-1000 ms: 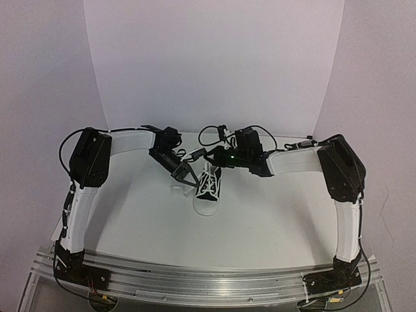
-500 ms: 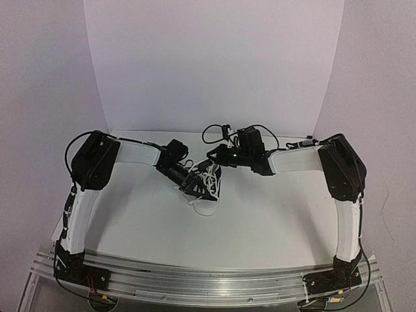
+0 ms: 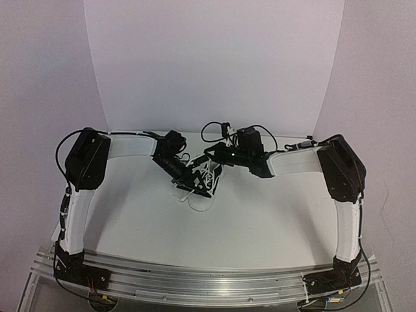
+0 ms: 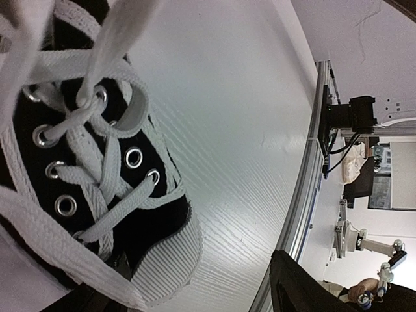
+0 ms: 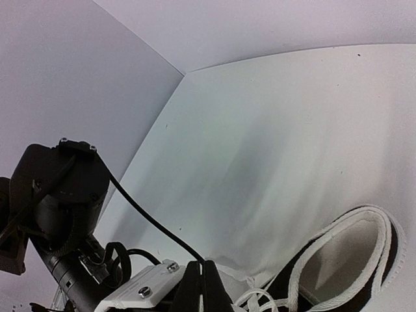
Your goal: Tie the shoes
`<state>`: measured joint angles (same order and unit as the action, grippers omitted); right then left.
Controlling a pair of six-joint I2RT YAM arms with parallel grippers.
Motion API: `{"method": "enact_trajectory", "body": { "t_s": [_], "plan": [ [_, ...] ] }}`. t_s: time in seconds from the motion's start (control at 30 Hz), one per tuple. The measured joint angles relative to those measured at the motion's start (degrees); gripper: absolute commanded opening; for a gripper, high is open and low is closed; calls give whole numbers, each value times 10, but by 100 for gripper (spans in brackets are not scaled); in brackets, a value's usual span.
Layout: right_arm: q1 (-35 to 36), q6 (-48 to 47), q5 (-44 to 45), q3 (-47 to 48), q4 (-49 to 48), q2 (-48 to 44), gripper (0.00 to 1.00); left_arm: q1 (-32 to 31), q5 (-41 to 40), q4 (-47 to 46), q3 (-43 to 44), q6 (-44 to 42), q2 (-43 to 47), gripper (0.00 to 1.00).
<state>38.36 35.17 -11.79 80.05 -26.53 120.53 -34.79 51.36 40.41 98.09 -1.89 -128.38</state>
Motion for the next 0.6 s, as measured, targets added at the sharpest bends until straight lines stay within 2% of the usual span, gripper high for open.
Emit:
{"method": "enact_trajectory", "body": {
  "t_s": [0.17,0.33,0.5,0.6],
  "plan": [
    [4,9,-1,-1,-3,0,0,23,-26,41,14,-25,11,73],
    [9,16,-3,-5,7,0,0,46,-15,36,38,-49,21,73],
    [14,24,-9,-5,9,0,0,47,1,14,57,-52,32,66],
    [16,32,-9,-5,9,0,0,48,-4,-41,65,-36,32,61]
  ]
}}
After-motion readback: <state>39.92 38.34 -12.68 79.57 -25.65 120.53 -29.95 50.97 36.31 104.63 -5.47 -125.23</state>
